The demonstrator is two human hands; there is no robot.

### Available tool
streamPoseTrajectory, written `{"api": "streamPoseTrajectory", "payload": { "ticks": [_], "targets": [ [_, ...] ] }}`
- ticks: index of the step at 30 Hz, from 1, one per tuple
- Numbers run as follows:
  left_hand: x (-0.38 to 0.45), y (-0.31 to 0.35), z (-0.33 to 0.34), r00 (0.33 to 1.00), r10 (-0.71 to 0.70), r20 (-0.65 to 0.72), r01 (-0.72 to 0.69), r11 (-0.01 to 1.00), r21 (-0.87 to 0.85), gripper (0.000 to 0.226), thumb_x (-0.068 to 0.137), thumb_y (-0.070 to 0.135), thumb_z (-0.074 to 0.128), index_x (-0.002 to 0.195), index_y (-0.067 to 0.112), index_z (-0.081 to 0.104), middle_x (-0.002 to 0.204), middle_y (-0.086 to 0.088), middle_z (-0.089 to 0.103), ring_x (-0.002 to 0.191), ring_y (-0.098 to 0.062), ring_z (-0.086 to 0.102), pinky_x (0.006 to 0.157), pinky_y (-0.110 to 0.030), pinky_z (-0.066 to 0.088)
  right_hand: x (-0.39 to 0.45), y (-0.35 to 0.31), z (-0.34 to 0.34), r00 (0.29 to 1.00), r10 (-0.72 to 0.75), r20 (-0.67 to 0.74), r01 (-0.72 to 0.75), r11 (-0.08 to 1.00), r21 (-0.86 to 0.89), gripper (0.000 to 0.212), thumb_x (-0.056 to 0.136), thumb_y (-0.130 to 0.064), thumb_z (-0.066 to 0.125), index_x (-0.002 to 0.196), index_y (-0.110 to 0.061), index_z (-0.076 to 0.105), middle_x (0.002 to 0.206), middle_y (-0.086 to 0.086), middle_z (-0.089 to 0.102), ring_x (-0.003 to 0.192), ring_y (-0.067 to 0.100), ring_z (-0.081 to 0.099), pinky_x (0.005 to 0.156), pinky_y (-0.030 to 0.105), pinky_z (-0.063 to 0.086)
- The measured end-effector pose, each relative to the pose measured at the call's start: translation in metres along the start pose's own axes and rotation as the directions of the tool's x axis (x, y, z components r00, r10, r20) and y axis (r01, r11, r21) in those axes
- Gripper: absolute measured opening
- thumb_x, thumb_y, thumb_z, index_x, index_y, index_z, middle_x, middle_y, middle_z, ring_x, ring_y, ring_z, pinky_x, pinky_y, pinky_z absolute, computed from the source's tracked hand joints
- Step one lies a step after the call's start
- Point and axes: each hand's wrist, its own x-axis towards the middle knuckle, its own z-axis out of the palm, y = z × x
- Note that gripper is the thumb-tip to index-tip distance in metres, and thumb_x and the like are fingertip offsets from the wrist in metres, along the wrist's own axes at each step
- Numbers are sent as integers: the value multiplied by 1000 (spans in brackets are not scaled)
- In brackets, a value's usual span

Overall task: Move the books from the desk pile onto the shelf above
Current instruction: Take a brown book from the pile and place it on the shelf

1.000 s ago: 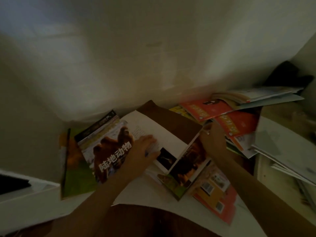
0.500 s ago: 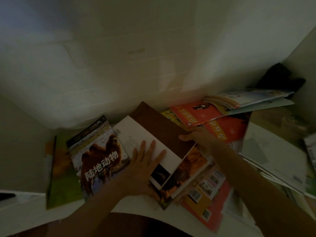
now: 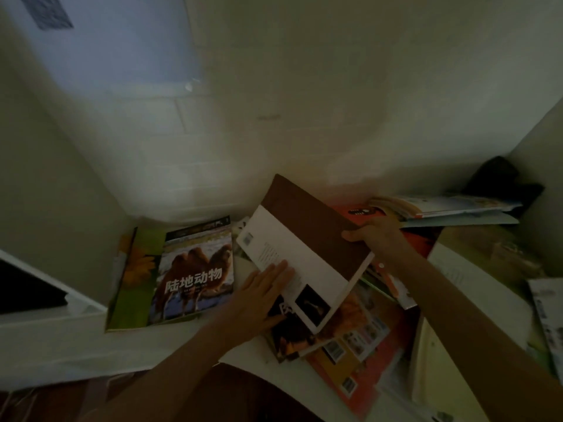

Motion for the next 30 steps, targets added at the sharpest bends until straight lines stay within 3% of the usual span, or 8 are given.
{"api": "streamPoseTrajectory", "payload": {
  "ticks": [5, 8, 13, 16, 18, 22, 25, 30],
  "targets": [
    [10, 8, -22, 946, -22, -323, -47, 977, -207, 79, 82, 62, 46, 146, 29, 13, 149, 8, 14, 136, -6, 12, 114, -38, 19, -16, -32, -14, 994, 49, 95, -78, 939, 335, 2, 86, -1, 60, 84, 1, 60, 78, 11, 63, 66, 24, 61, 53, 35, 54],
    [9, 11, -57, 856, -151, -494, -113, 878, -465, 53, 83, 55, 48, 131, 36, 38, 135, 14, 40, 124, -3, 38, 104, -35, 38, -17, -48, -26, 986, 30, 162, -106, 867, 486, 23, 86, -6, 59, 109, 0, 60, 88, 9, 64, 76, 24, 61, 63, 36, 56],
    [36, 34, -131, 721, -393, -571, -232, 640, -733, 20, 95, 32, 46, 114, 33, 49, 111, 8, 61, 103, -5, 60, 86, -31, 53, -24, -80, -40, 984, -135, 120, 31, 781, 624, 26, 93, -28, 54, 98, -3, 58, 91, 14, 65, 77, 23, 64, 53, 28, 56],
    [42, 38, -163, 614, -530, -585, -305, 524, -795, 27, 99, 27, 41, 120, 13, 50, 110, -2, 64, 98, -14, 65, 83, -33, 56, -22, -88, -44, 982, -187, 32, 161, 909, 384, 58, 90, -60, 41, 102, -6, 60, 99, 15, 70, 85, 25, 68, 69, 34, 52],
    [40, 31, -169, 576, -574, -582, -307, 508, -805, 34, 99, 30, 39, 125, 12, 51, 114, -1, 63, 101, -10, 63, 85, -27, 55, -17, -71, -34, 954, -289, -78, 298, 941, 160, 56, 89, -61, 39, 110, -12, 55, 114, 12, 64, 96, 21, 62, 75, 31, 48],
    [38, 21, -153, 619, -662, -423, -293, 305, -906, 26, 98, 36, 39, 113, 29, 58, 107, 12, 67, 99, -5, 64, 81, -22, 54, -21, -5, 18, 904, -394, 164, 350, 905, 242, 66, 80, -46, 60, 138, -26, 35, 127, -8, 54, 110, 11, 56, 86, 27, 52],
    [40, 15, -133, 664, -714, -219, -180, 132, -975, 31, 96, 38, 42, 114, 20, 60, 108, 3, 68, 97, -12, 66, 86, -33, 53, -4, 16, 27, 943, -331, 36, 303, 897, 322, 52, 83, -21, 69, 128, -19, 43, 112, -7, 60, 98, 13, 63, 67, 17, 54],
    [30, 5, -82, 646, -728, 231, 144, -181, -973, 34, 95, 32, 48, 116, 7, 57, 107, -11, 65, 89, -24, 64, 75, -40, 52, 5, 62, 36, 980, -98, 176, 51, 966, 252, 35, 88, -23, 64, 121, -11, 59, 116, 5, 65, 98, 19, 66, 87, 38, 55]
  ]
}}
